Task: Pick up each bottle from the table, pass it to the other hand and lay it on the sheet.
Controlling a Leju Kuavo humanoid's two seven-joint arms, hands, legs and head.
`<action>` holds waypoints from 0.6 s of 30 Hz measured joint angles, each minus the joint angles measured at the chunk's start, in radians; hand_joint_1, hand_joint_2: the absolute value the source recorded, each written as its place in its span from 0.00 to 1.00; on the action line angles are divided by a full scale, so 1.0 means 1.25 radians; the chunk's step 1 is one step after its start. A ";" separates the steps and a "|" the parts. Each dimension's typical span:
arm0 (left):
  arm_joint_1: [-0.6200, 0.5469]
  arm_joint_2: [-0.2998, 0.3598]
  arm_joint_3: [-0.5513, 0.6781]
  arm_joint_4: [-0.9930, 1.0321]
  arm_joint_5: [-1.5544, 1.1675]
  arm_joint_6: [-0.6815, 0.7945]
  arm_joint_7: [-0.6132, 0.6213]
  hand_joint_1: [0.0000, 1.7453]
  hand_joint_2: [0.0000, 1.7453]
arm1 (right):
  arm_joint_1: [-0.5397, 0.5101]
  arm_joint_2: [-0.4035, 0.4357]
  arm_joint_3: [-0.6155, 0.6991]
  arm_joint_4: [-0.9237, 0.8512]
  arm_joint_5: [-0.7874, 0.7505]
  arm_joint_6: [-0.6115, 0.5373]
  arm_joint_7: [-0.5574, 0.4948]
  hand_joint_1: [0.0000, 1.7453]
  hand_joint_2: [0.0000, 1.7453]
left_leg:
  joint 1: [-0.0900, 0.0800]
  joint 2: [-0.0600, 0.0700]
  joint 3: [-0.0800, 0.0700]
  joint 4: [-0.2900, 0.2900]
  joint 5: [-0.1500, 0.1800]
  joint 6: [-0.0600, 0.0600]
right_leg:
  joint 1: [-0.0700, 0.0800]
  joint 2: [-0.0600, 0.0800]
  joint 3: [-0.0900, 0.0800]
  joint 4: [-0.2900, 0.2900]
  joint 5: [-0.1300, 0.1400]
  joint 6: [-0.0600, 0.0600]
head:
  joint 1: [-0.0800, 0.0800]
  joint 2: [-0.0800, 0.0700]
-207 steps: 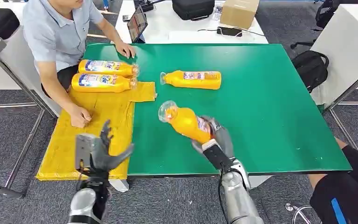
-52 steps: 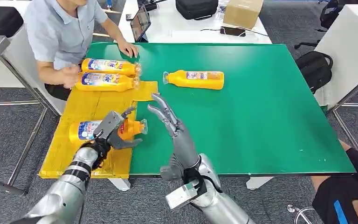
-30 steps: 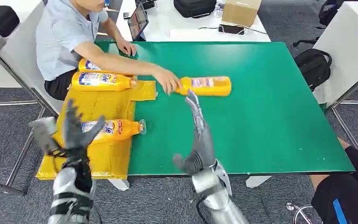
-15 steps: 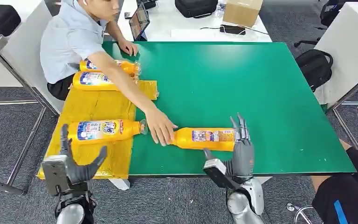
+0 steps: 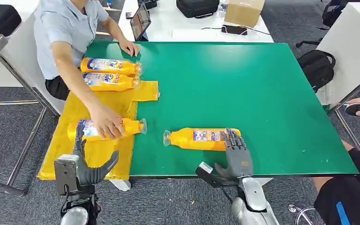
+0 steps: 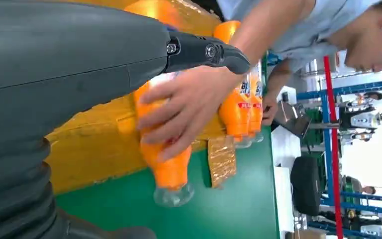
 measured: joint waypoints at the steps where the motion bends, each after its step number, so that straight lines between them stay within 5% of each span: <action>1: 0.000 0.000 0.000 0.000 -0.001 -0.003 0.001 0.00 1.00 | -0.013 -0.002 0.001 0.015 0.004 0.000 0.001 0.00 1.00 | 0.000 0.000 0.000 0.000 0.000 0.000 | 0.000 0.000 0.000 0.000 0.000 0.000 | 0.000 0.000; 18: -0.007 0.000 0.000 0.002 -0.002 -0.020 0.013 0.00 1.00 | -0.131 -0.017 0.018 0.158 0.062 -0.010 0.028 0.00 1.00 | 0.000 0.001 0.002 0.000 0.000 0.000 | 0.000 0.001 0.001 0.000 0.000 0.000 | 0.000 0.000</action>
